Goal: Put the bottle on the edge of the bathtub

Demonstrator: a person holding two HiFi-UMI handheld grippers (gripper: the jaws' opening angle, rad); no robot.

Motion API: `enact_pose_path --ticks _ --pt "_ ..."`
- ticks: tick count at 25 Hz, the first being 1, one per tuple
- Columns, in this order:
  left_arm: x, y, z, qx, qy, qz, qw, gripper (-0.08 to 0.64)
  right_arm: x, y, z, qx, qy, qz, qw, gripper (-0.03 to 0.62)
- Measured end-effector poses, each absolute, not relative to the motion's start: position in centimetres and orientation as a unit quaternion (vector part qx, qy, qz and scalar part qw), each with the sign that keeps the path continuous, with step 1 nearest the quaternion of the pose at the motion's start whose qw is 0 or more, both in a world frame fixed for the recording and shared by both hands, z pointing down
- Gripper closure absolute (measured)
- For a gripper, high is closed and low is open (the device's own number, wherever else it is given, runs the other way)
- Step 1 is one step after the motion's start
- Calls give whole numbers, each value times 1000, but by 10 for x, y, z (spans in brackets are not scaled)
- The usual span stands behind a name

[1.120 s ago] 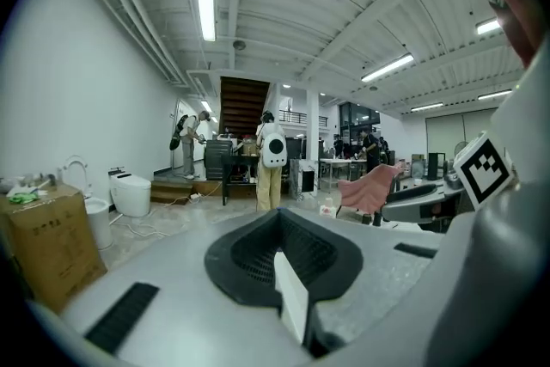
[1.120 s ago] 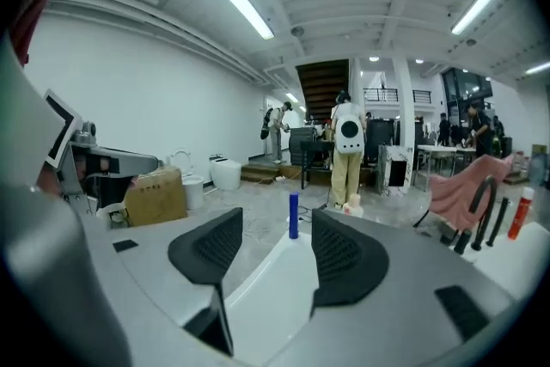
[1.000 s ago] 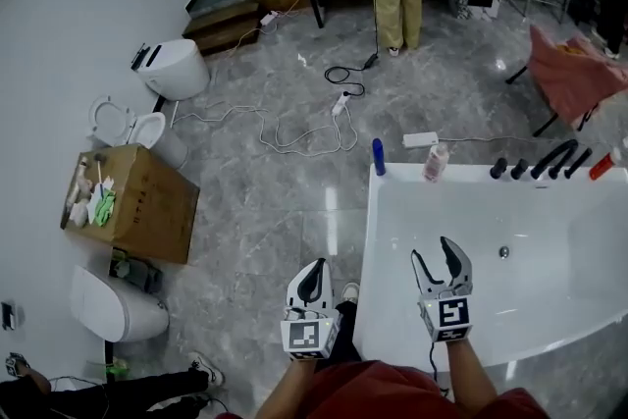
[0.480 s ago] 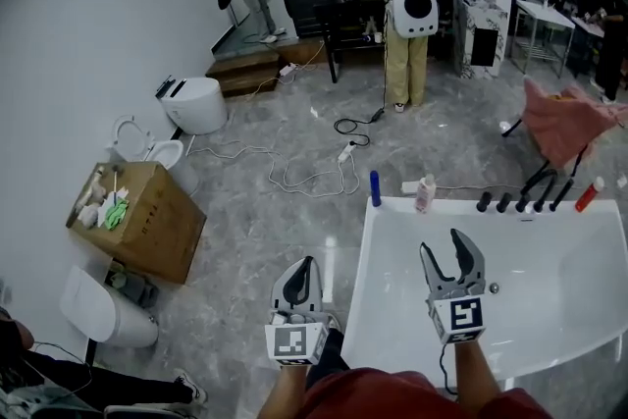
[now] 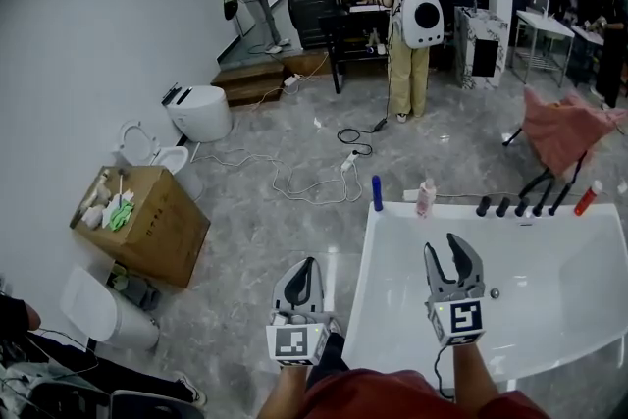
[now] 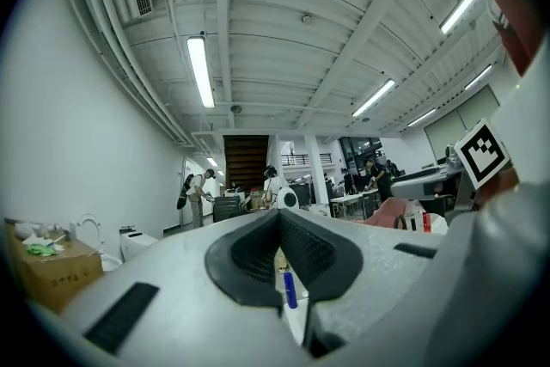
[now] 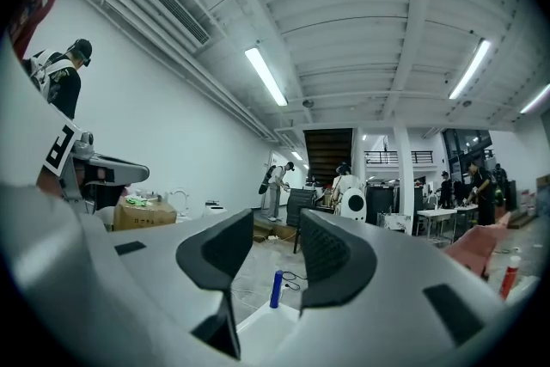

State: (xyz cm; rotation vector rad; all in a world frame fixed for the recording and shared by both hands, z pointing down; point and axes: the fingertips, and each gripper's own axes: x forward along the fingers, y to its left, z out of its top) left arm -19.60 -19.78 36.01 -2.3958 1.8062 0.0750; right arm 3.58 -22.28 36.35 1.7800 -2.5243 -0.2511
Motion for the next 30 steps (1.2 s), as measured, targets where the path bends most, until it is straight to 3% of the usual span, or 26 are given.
enact_pose_path --ticks 2,6,30 --pt "-197 -195 357 -797 599 28 73 555 34 -219 359 577 -812 -87 14 451" --pt "-202 -190 358 -796 601 30 72 555 28 -218 361 576 -813 -81 7 594" --pt "-226 -163 361 -770 632 40 75 555 3 -215 369 549 -832 -77 31 594"
